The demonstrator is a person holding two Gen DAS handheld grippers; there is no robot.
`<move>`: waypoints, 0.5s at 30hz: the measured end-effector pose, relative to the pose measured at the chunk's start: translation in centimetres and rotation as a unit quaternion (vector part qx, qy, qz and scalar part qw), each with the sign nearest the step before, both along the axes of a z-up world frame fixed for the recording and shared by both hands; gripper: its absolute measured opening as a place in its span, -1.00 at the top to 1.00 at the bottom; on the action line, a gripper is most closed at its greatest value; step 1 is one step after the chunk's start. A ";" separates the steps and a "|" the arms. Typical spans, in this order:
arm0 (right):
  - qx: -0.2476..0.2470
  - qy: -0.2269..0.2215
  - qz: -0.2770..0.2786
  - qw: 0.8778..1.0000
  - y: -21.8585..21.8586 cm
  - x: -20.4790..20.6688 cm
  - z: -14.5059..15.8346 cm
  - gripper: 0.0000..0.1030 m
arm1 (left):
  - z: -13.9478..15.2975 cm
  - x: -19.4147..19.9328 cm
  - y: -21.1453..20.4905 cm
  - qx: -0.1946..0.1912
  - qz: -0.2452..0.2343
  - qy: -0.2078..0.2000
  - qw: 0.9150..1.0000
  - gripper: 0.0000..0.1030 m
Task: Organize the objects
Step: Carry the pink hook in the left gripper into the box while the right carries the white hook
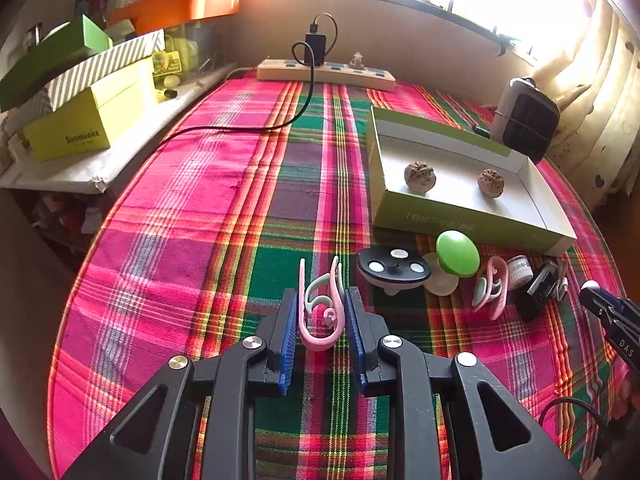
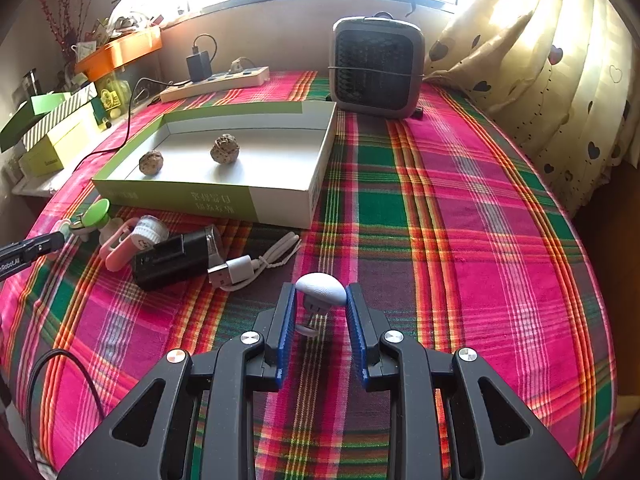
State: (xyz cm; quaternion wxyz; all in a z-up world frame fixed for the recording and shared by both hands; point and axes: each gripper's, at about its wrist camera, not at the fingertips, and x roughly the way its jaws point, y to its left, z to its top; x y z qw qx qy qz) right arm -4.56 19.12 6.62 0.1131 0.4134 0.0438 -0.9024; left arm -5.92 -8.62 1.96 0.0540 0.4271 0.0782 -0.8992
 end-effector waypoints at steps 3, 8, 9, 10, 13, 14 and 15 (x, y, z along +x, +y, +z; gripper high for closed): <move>0.000 0.005 0.003 1.000 -0.1 0.0 0.4 0.50 | 0.5 0.1 0.1 0.000 -0.004 0.006 1.000 0.58; -0.002 0.014 0.007 1.000 -0.2 0.0 1.1 0.50 | 1.3 -0.1 0.4 0.000 -0.013 0.016 1.000 0.58; -0.004 0.017 0.008 1.000 -0.3 -0.1 1.3 0.50 | 1.5 -0.2 0.5 -0.001 -0.016 0.018 1.000 0.58; -0.005 0.019 0.011 1.000 -0.4 -0.2 1.5 0.50 | 1.7 -0.3 0.6 -0.001 -0.018 0.020 1.000 0.58; -0.007 0.023 0.017 1.000 -0.6 -0.5 2.0 0.50 | 2.3 -0.7 1.0 0.001 -0.030 0.027 0.999 0.58; -0.007 0.025 0.020 0.999 -0.8 -0.6 2.2 0.50 | 2.5 -0.8 0.9 0.002 -0.032 0.029 0.999 0.58; -0.009 0.026 0.023 0.999 -0.8 -0.7 2.4 0.50 | 2.8 -1.1 1.1 0.002 -0.037 0.033 0.999 0.58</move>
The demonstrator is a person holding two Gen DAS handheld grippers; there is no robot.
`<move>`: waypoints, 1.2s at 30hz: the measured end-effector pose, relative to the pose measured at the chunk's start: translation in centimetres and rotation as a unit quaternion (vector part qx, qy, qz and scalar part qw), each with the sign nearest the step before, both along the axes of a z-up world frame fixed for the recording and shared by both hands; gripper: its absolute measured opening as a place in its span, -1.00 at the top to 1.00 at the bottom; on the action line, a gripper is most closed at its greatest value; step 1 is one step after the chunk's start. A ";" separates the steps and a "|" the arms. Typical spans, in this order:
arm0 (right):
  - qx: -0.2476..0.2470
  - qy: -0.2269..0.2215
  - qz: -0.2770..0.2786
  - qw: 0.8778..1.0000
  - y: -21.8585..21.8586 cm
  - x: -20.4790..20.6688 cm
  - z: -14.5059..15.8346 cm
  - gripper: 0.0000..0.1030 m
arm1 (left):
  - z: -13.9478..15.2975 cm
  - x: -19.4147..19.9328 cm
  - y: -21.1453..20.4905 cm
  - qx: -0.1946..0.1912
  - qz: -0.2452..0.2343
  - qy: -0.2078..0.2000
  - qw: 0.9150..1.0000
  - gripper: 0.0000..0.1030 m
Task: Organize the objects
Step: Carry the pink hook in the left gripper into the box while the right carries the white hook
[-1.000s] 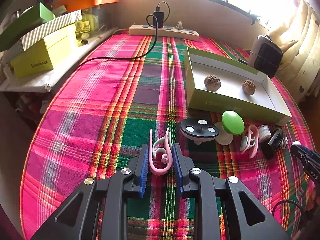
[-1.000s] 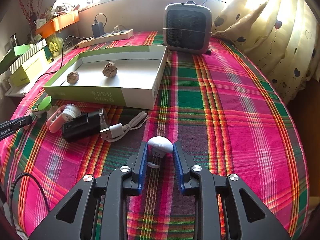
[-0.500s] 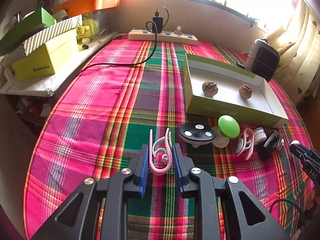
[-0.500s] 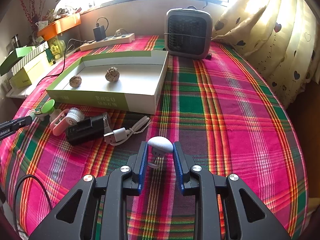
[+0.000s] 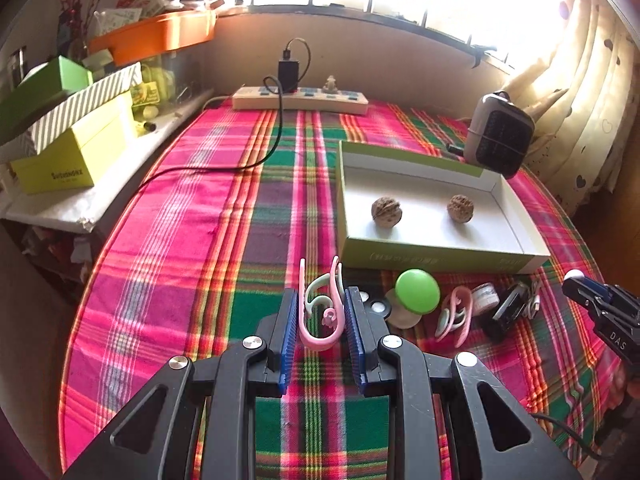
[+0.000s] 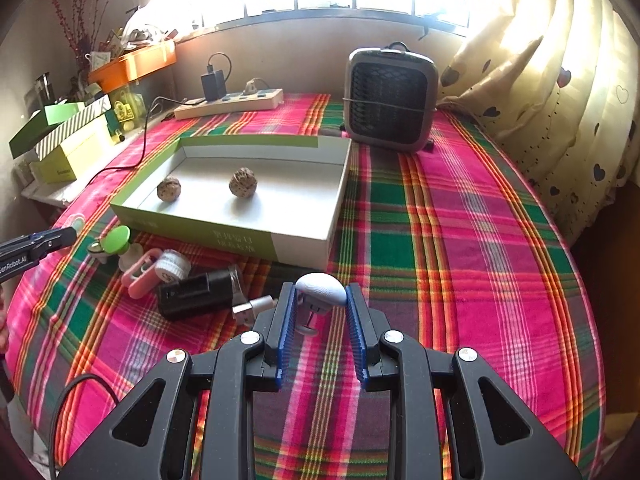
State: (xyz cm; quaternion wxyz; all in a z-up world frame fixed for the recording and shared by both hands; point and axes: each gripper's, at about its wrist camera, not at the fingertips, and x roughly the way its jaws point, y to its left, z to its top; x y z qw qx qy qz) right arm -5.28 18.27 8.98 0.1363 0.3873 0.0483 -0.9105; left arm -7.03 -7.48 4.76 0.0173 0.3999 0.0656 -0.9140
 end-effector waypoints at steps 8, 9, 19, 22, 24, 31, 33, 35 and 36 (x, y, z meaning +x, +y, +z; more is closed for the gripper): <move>-0.012 0.007 0.027 1.000 -1.2 -1.7 1.3 0.50 | 1.5 -2.4 1.5 0.001 -0.035 0.020 0.999 0.58; -0.012 0.007 0.029 0.999 -1.4 -2.0 1.4 0.50 | 1.6 -2.9 1.8 0.002 -0.039 0.021 0.999 0.58; -0.010 0.007 0.049 0.999 -3.2 -5.4 2.0 0.50 | 2.0 -7.6 4.6 0.024 -0.091 0.017 0.995 0.58; -0.008 0.006 0.052 0.999 -3.6 -6.7 2.2 0.50 | 1.6 -9.0 5.2 0.022 -0.100 0.011 0.995 0.58; -0.004 0.005 0.053 0.999 -3.9 -7.6 2.2 0.50 | 1.4 -10.2 5.7 0.015 -0.100 0.010 0.995 0.58; 0.003 -0.011 0.056 0.998 -4.8 -10.9 1.4 0.50 | 0.6 -13.5 7.3 0.009 -0.122 -0.007 0.993 0.58; 0.001 -0.017 0.054 0.998 -4.9 -11.9 1.1 0.50 | 0.3 -14.4 7.7 0.005 -0.129 -0.012 0.992 0.58; 0.004 -0.024 0.057 0.998 -5.2 -12.8 0.8 0.50 | -0.1 -15.1 8.0 0.000 -0.132 -0.017 0.991 0.58; 0.007 -0.025 0.057 0.998 -5.4 -13.1 0.6 0.50 | -0.4 -15.4 8.1 -0.002 -0.134 -0.020 0.991 0.58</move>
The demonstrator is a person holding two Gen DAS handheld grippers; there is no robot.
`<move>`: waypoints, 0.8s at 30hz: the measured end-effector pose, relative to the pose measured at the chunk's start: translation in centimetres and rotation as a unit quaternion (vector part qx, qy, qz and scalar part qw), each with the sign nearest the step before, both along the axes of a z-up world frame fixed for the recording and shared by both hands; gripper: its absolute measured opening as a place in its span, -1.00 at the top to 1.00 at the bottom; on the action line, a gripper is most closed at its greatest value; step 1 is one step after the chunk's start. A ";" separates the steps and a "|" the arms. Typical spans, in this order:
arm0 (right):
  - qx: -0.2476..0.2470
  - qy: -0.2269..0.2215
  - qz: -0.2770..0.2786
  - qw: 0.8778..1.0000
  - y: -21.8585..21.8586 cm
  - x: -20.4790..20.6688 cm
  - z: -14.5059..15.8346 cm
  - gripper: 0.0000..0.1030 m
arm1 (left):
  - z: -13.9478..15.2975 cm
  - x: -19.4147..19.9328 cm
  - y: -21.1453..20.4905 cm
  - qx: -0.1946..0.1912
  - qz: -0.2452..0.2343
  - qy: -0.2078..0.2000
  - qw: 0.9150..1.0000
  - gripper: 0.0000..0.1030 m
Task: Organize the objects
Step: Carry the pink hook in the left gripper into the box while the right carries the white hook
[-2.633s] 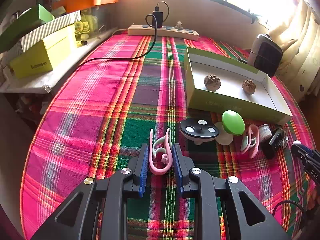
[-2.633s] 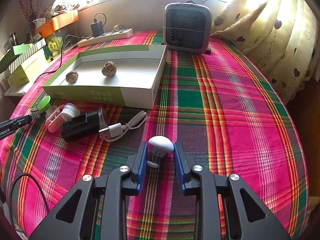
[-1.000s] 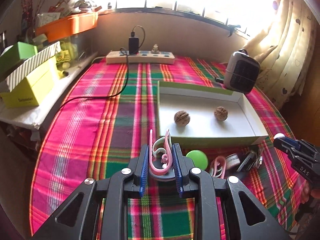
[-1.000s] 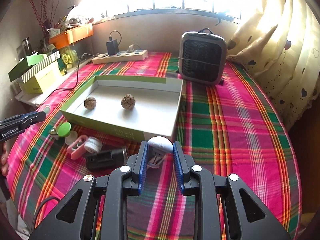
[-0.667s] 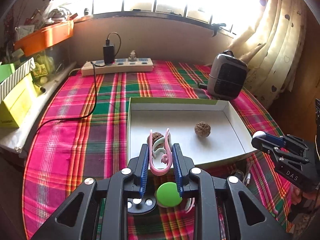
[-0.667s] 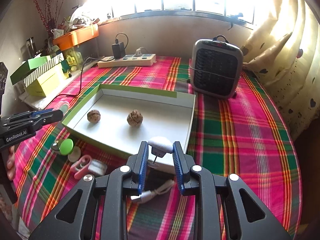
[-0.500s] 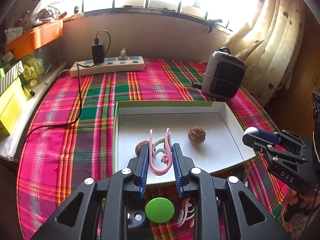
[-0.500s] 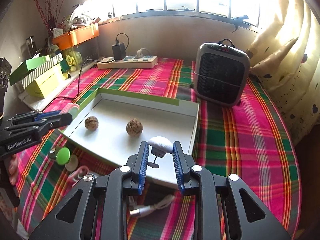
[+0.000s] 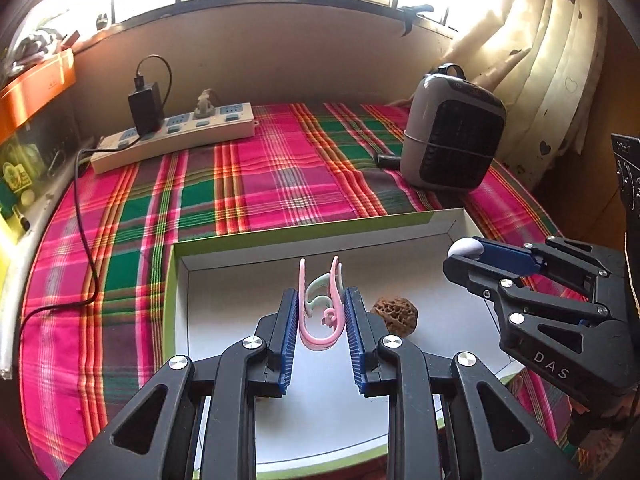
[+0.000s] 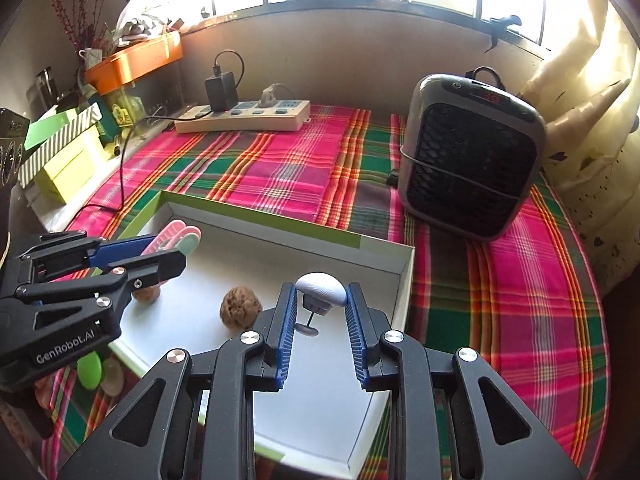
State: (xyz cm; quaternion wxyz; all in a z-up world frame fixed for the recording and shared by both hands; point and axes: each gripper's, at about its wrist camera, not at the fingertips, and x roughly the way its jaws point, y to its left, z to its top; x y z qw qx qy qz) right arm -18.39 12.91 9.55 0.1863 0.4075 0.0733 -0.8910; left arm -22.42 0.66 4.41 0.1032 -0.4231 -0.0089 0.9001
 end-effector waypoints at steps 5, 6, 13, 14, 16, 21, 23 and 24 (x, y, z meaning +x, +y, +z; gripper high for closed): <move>0.004 -0.012 -0.005 1.000 -0.2 -1.4 -1.0 0.50 | -1.2 -1.1 0.2 -0.001 0.001 -0.020 1.000 0.58; 0.006 -0.014 -0.006 1.000 -0.3 -1.7 -1.2 0.50 | -1.4 -1.2 0.2 -0.001 0.002 -0.021 1.000 0.58; 0.012 -0.025 -0.007 1.000 -0.5 -2.7 -2.1 0.50 | -1.6 -2.0 0.4 -0.014 0.004 -0.021 1.000 0.58; 0.014 -0.025 -0.007 1.000 -0.5 -2.8 -2.2 0.50 | -1.7 -2.1 0.5 -0.012 0.002 -0.022 1.000 0.58; 0.017 -0.026 -0.006 1.000 -0.6 -2.9 -2.3 0.50 | -1.7 -2.2 0.7 -0.016 0.000 -0.022 1.000 0.58; 0.022 -0.027 -0.006 0.999 -0.9 -3.2 -2.5 0.49 | -2.2 -2.6 1.1 -0.026 0.001 -0.028 0.999 0.58; 0.025 -0.029 -0.005 0.999 -1.1 -3.4 -2.7 0.49 | -2.3 -2.7 1.1 -0.029 0.002 -0.029 0.999 0.58; 0.027 -0.029 -0.004 0.999 -1.1 -3.5 -2.8 0.49 | -2.4 -2.7 1.1 -0.031 0.003 -0.032 0.999 0.58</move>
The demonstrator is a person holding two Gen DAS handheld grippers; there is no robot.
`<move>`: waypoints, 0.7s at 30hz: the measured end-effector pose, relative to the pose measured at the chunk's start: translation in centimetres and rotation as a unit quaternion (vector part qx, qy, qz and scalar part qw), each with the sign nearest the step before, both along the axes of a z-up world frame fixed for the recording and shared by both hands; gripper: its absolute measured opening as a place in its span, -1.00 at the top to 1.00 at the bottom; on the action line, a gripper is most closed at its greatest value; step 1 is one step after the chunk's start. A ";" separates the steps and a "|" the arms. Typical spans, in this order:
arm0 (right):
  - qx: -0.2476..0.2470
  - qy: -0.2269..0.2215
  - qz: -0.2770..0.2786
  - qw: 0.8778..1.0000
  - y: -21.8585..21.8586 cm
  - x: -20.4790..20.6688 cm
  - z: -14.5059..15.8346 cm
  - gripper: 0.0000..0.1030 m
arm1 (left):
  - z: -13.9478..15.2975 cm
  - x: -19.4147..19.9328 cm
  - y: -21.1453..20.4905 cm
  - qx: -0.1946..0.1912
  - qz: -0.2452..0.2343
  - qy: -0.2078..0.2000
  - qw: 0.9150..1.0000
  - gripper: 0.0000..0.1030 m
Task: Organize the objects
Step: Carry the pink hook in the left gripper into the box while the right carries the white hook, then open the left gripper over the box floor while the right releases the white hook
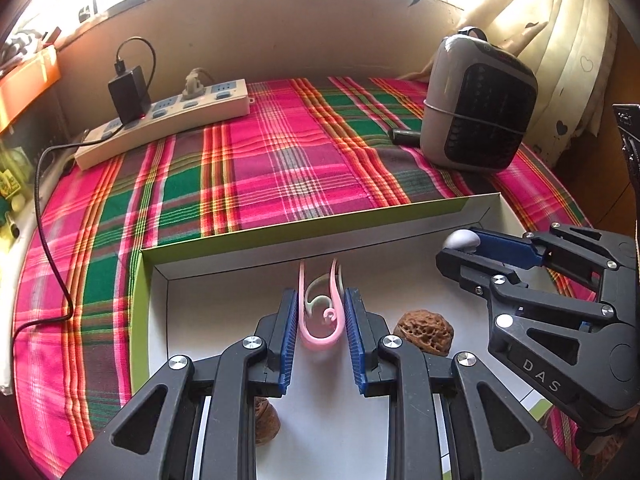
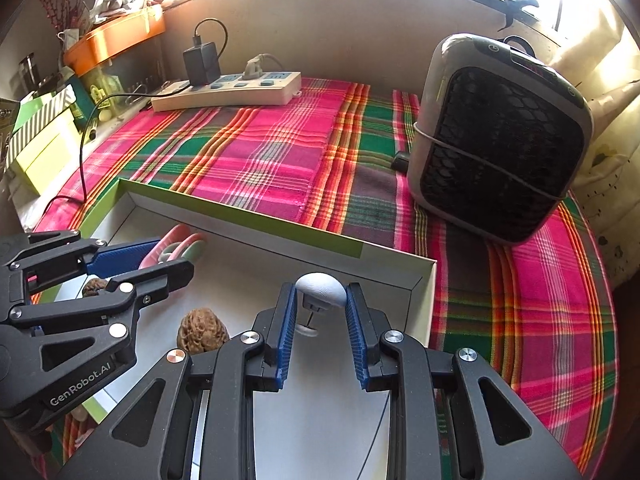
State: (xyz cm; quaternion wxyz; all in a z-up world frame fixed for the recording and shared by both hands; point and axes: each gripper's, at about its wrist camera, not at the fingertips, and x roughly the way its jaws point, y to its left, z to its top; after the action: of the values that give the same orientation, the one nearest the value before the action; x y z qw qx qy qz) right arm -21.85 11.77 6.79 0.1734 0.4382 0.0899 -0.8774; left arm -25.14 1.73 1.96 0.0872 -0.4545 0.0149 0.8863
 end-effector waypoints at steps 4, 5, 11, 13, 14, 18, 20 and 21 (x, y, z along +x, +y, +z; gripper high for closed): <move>0.005 0.001 0.000 1.000 -0.1 0.0 -0.2 0.49 | -0.2 -0.1 -0.1 0.000 0.003 -0.005 1.000 0.58; 0.005 0.000 0.001 1.000 -0.1 0.0 -0.2 0.49 | -0.2 -0.2 -0.1 -0.001 0.003 -0.005 1.000 0.58; 0.008 -0.002 0.001 1.000 -0.2 0.0 -0.5 0.49 | -0.1 -0.3 -0.1 -0.002 0.003 -0.007 1.000 0.58; 0.008 -0.003 -0.001 1.000 -0.1 0.0 -0.5 0.49 | -0.1 -0.3 -0.1 -0.001 0.004 -0.007 1.000 0.58; 0.008 -0.003 -0.001 1.000 -0.1 -0.1 -0.5 0.49 | -0.2 -0.3 -0.2 -0.001 0.004 -0.008 1.000 0.58; 0.011 -0.002 -0.001 1.000 -0.3 0.0 -0.5 0.49 | -0.2 -0.3 -0.2 -0.002 0.005 -0.008 1.000 0.57; 0.012 -0.003 -0.002 1.000 -0.3 0.0 -0.5 0.49 | -0.2 -0.4 -0.2 -0.002 0.005 -0.009 1.000 0.55; 0.013 -0.003 -0.002 1.000 -0.3 -0.1 -0.5 0.49 | -0.1 -0.4 -0.2 -0.002 0.005 -0.009 1.000 0.52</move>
State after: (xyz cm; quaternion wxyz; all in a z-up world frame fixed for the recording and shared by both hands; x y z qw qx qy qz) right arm -21.94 11.45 6.30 0.1667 0.4431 0.1000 -0.8752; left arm -25.53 1.51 1.82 0.0815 -0.4630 0.0139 0.8825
